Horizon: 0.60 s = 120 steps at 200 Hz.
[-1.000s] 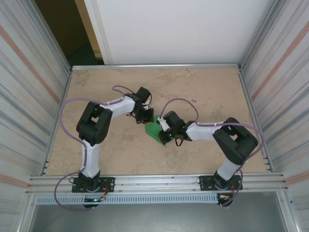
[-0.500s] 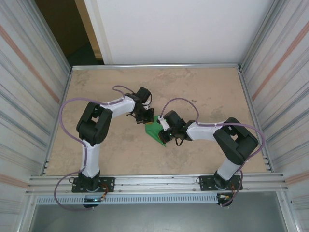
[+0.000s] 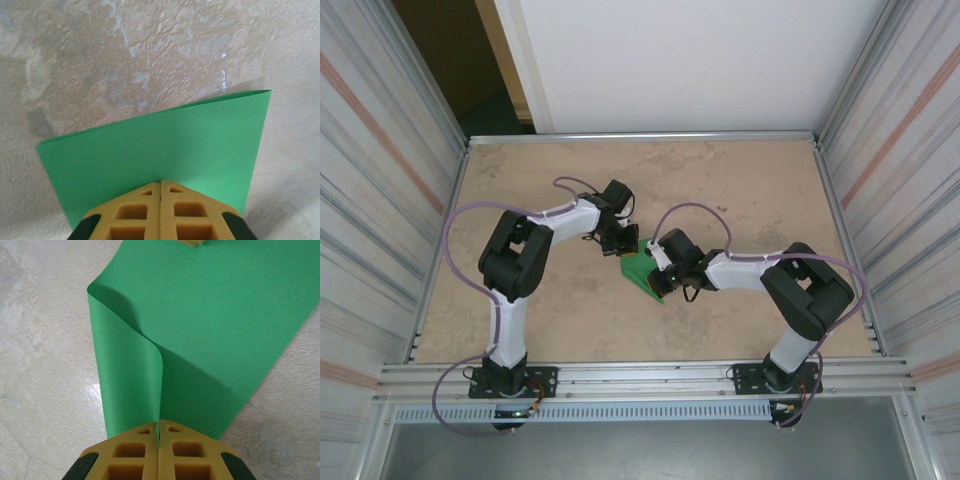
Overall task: Fold a paper plane with a square sheet of paper (pick it up from the middle)
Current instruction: Third fold the triangle at the center of the table.
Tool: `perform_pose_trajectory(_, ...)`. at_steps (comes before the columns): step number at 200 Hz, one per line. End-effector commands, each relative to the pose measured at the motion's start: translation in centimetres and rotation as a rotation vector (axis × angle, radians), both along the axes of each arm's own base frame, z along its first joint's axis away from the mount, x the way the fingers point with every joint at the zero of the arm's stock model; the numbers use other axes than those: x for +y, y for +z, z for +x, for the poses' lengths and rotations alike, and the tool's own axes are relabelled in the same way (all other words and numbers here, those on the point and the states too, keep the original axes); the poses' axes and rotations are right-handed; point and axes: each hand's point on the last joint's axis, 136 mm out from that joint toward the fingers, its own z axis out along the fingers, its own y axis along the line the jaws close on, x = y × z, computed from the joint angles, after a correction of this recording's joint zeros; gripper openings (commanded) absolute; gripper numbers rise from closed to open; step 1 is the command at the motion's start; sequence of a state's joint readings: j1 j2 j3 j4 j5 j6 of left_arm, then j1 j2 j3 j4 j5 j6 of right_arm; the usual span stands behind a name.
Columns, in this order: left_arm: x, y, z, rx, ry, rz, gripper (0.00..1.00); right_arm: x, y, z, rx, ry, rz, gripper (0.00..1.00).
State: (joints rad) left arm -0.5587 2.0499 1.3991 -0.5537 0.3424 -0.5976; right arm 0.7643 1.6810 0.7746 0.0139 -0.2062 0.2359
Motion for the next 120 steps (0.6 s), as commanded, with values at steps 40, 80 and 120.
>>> perform_pose_trajectory(40,0.0,0.3,-0.6,0.011,-0.021,0.020,0.06,-0.2,-0.9,-0.2,0.044,-0.019,-0.020,0.00)
perform_pose_trajectory(80,0.5,5.6,0.9,-0.118,0.093,-0.091,0.18,-0.4,-0.9,-0.2,0.048,-0.030,-0.023,0.00)
perform_pose_trajectory(120,1.4,7.2,-1.5,-0.143,0.210,-0.248,0.27,-0.1,-0.8,0.0,0.056,-0.053,-0.007,0.00)
